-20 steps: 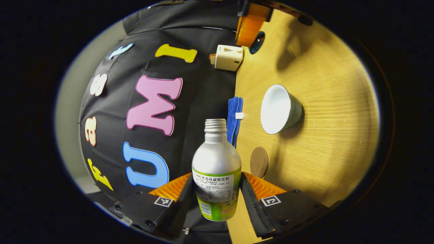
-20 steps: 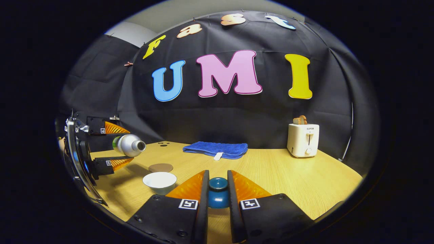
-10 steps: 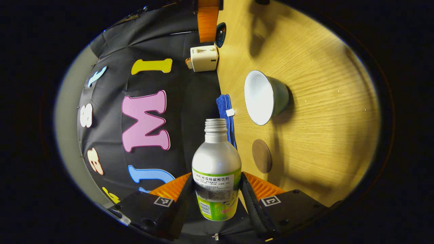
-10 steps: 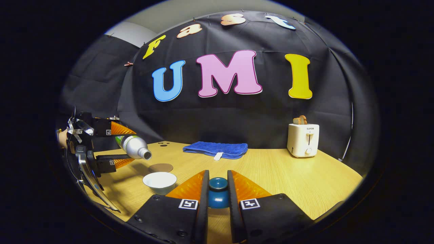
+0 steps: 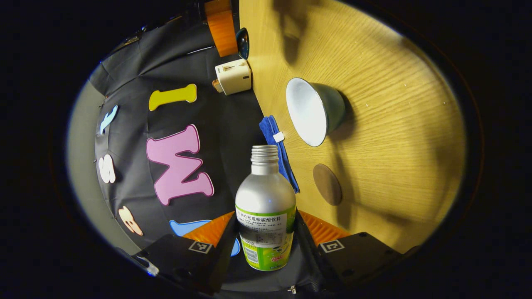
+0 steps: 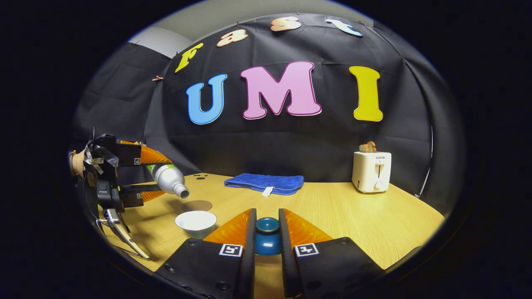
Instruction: Open the teacup lid with one hand, grasp the water bottle and pour water into the teacup with the other hand; after pouring, place the water bottle on the coaster and then close the teacup lid.
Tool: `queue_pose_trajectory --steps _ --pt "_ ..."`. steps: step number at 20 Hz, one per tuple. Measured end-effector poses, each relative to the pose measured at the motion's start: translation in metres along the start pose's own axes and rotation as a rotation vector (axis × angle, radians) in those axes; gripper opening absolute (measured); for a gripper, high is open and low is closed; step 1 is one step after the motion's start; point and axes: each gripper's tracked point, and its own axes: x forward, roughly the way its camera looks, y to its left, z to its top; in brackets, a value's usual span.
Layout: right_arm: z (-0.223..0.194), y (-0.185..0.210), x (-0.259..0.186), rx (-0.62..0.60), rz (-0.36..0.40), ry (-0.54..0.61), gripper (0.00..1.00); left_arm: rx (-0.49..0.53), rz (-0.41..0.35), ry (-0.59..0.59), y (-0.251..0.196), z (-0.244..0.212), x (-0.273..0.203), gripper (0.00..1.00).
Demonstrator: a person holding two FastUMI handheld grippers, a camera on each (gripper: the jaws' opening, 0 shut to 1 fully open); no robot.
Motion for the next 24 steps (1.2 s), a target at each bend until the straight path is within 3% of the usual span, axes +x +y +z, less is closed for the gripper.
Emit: queue_pose_trajectory --steps 12,24 --pt "0.000 0.000 0.000 -0.001 0.001 0.000 0.31 0.153 0.061 0.005 0.026 -0.009 0.006 0.79" --pt "0.000 0.000 0.000 0.000 0.001 0.000 0.31 0.368 0.193 -0.013 0.063 -0.014 0.001 0.78"
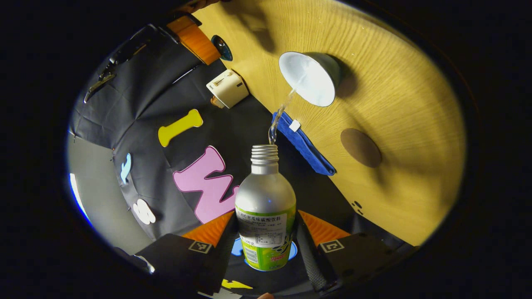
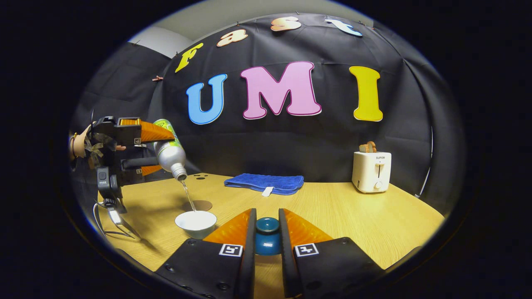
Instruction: Open the teacup lid with one hand, grasp the water bottle and pour water into the teacup with the other hand; after pouring, place the water bottle on the coaster and then close the teacup lid.
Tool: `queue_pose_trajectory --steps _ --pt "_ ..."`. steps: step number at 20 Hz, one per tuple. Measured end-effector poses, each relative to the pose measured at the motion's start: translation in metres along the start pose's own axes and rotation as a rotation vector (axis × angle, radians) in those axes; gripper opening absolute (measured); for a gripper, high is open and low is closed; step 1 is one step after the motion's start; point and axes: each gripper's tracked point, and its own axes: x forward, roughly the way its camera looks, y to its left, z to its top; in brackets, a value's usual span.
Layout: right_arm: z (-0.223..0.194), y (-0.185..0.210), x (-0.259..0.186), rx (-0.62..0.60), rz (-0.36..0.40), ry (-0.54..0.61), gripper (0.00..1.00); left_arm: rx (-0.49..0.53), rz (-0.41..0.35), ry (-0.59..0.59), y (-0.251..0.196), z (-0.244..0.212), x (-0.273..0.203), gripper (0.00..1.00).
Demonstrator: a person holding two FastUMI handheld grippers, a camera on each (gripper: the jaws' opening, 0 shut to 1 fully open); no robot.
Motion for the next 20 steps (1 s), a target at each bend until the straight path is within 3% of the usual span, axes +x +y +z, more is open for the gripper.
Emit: queue_pose_trajectory --steps 13,18,20 --pt "0.000 0.000 0.000 0.000 0.000 0.000 0.30 0.203 0.131 -0.069 0.031 0.012 -0.003 0.78" --pt "0.000 0.000 0.000 0.000 0.000 0.000 0.31 0.202 0.139 -0.089 0.034 0.020 0.000 0.78" --pt "0.000 0.000 0.000 0.000 0.000 0.000 0.31 0.135 0.099 -0.084 0.025 0.019 0.004 0.78"
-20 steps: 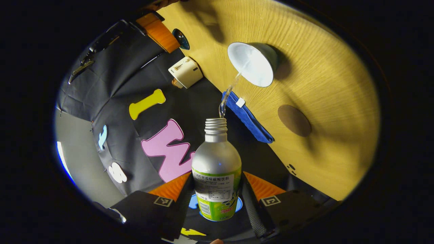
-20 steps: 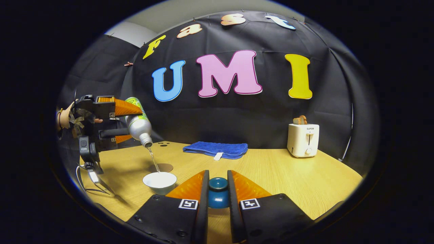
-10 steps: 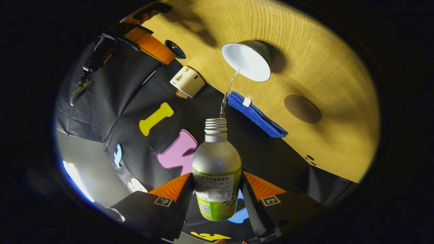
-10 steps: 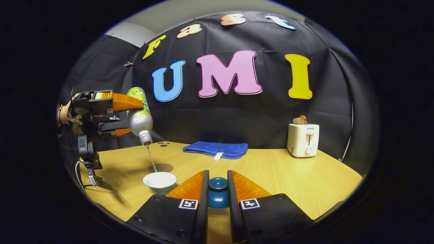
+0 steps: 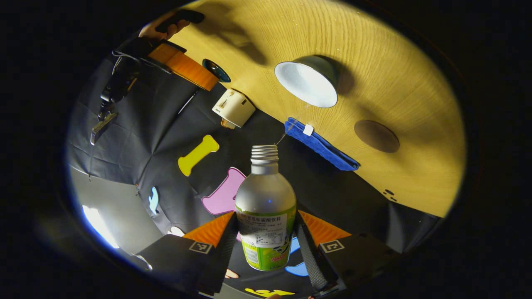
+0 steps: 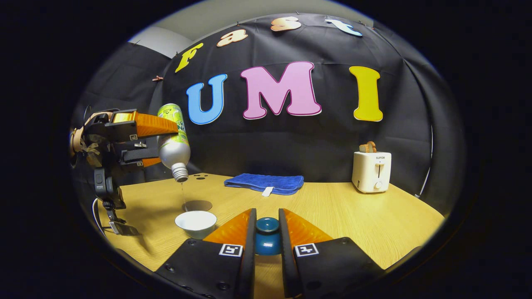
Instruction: Open the teacup lid with one hand, grasp the water bottle and pour water into the teacup with the other hand; after pouring, place the water bottle on the coaster and then close the teacup lid.
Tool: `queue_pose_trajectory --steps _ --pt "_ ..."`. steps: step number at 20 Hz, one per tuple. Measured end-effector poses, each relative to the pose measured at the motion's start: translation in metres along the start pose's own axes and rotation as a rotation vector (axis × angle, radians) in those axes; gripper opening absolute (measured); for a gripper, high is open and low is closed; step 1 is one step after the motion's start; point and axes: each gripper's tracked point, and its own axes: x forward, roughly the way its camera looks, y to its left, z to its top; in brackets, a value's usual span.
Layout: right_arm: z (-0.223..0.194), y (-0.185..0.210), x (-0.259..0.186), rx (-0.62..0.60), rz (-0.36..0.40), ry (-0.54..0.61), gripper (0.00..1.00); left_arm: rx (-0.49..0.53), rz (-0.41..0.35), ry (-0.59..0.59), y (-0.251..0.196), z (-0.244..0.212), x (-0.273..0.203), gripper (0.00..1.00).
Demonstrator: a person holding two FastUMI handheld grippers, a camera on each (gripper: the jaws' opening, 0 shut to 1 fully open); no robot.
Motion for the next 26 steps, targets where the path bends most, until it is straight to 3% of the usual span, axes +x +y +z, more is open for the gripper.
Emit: queue_pose_trajectory --steps 2,5,9,13,15,17,20,22,26 --pt "0.000 0.000 0.000 0.000 0.000 0.000 0.31 -0.207 -0.059 0.021 -0.014 0.002 0.003 0.78" --pt "0.000 0.000 0.000 0.000 0.000 0.000 0.31 -0.672 -0.129 0.015 -0.032 0.028 -0.001 0.78" --pt "0.000 0.000 0.000 0.000 -0.001 0.000 0.31 -1.192 -0.207 0.017 -0.033 0.054 0.006 0.78" --pt "0.000 0.000 0.000 0.000 0.000 0.000 0.31 -1.695 -0.188 0.040 -0.027 0.047 0.018 0.78" --pt "0.000 0.000 0.000 0.000 0.000 0.000 0.31 -1.922 -0.124 0.021 -0.020 0.033 0.022 0.78" --pt "0.000 0.000 0.000 0.000 0.000 0.000 0.31 -2.054 -0.053 0.010 -0.019 0.009 0.028 0.79" --pt "0.000 0.000 0.000 0.001 -0.001 0.001 0.31 -2.115 0.024 0.029 -0.032 -0.014 0.046 0.79" --pt "0.000 0.000 0.000 0.001 -0.001 0.001 0.31 -2.161 0.032 0.025 -0.043 -0.014 0.062 0.78" --pt "0.000 0.000 0.000 0.000 -0.002 0.001 0.31 -2.287 -0.032 0.027 -0.074 0.002 0.081 0.78"
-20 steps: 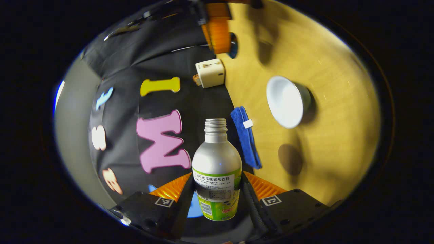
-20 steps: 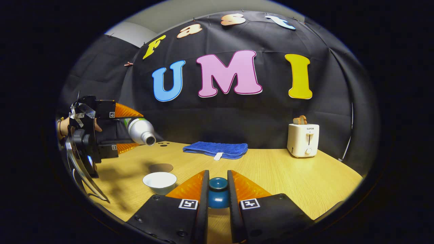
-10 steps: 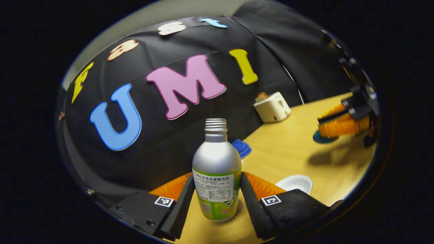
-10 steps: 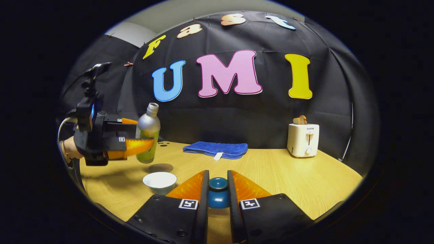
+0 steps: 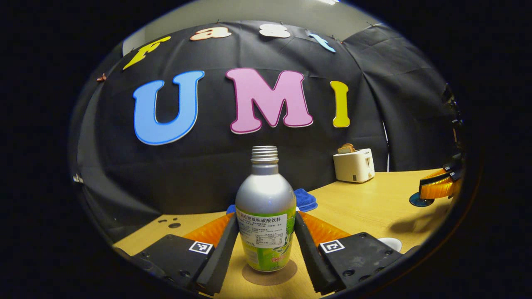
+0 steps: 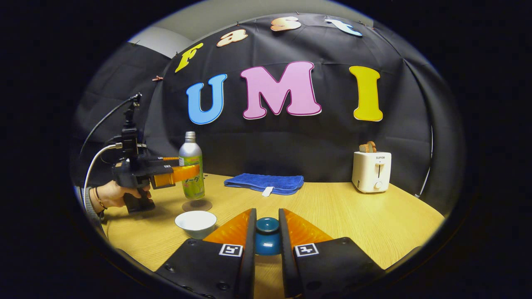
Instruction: Open the teacup lid with one hand, grasp the water bottle and pour water into the teacup with the other hand; after pouring, place the water bottle on the coaster and then close the teacup lid.
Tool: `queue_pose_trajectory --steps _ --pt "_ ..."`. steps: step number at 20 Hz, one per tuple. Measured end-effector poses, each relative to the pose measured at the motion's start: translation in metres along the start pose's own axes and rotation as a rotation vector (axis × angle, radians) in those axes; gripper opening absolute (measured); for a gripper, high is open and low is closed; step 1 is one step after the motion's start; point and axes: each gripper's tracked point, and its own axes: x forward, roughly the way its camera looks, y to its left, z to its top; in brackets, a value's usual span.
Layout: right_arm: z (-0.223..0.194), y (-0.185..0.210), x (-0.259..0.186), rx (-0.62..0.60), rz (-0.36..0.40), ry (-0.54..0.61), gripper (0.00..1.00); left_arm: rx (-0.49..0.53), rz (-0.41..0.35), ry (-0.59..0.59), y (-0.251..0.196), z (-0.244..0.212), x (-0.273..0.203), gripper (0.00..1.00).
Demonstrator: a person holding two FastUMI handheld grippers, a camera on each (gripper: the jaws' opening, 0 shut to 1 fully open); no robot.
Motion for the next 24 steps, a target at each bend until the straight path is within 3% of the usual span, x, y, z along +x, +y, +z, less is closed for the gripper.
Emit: queue_pose_trajectory --steps 9,12,13,15,19,24 --pt "0.000 -0.001 0.001 0.000 -0.004 -0.001 0.30 -0.055 0.036 0.057 0.012 -0.032 0.002 0.79" --pt "0.000 -0.001 0.001 0.000 -0.004 -0.001 0.30 -0.051 0.064 0.047 0.015 -0.024 0.001 0.86" --pt "0.000 -0.001 0.001 0.000 -0.004 -0.001 0.30 -0.050 0.067 0.039 0.017 -0.020 -0.001 0.94" --pt "0.000 -0.001 0.000 0.000 -0.004 -0.001 0.30 -0.045 0.062 0.042 0.014 -0.018 -0.007 0.95" --pt "0.000 0.004 -0.001 0.002 0.018 -0.002 0.31 -0.050 0.099 0.071 0.020 -0.020 -0.036 0.96" --pt "-0.001 0.032 0.001 0.003 0.084 -0.001 0.30 -0.126 0.154 0.036 0.023 -0.023 -0.097 0.97"
